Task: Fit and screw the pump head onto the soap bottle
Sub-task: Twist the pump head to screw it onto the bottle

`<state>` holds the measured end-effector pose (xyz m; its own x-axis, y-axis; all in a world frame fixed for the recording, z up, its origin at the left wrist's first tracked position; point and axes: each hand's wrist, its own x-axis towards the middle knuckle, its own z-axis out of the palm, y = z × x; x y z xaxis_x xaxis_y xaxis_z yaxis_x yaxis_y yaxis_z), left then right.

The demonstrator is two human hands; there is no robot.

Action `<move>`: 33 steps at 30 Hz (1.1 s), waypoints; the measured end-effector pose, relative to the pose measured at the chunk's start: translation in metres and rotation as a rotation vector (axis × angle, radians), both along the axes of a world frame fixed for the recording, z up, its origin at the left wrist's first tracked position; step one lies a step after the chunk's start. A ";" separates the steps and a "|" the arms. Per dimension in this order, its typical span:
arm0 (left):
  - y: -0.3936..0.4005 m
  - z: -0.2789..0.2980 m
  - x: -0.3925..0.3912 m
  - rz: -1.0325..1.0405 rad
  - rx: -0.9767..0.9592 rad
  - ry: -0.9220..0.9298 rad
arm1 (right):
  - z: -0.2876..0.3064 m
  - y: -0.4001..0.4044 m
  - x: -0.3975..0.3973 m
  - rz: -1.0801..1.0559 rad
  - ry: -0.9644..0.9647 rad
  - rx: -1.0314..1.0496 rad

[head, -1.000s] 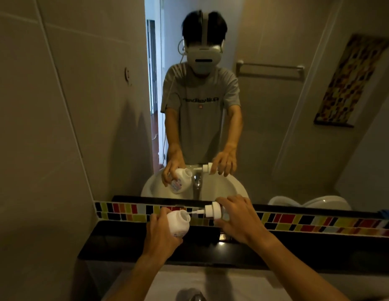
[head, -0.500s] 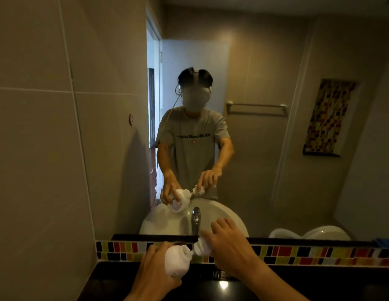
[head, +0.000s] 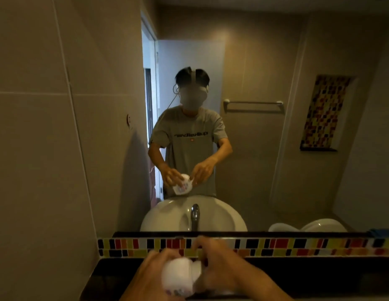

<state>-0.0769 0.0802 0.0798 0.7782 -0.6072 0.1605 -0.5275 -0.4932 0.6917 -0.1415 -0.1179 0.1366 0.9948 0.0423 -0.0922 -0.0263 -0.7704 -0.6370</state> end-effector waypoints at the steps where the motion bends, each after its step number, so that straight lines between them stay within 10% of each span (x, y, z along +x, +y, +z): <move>1: -0.005 0.001 -0.007 0.015 0.012 -0.034 | 0.000 -0.003 -0.001 -0.013 0.028 0.056; 11: -0.013 0.011 -0.007 0.132 -0.303 0.072 | -0.019 -0.041 0.000 -0.222 0.281 1.359; 16: -0.029 0.017 0.003 0.137 -0.347 0.089 | -0.029 -0.020 0.013 -0.158 0.126 1.008; 33: -0.052 0.019 0.023 0.145 -0.278 0.137 | -0.024 0.007 0.042 -0.451 -0.066 1.014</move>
<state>-0.0535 0.0284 0.0986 0.8791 -0.4359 0.1925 -0.3587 -0.3394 0.8696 -0.0999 -0.1112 0.1130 0.9398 -0.2984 -0.1664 -0.1159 0.1796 -0.9769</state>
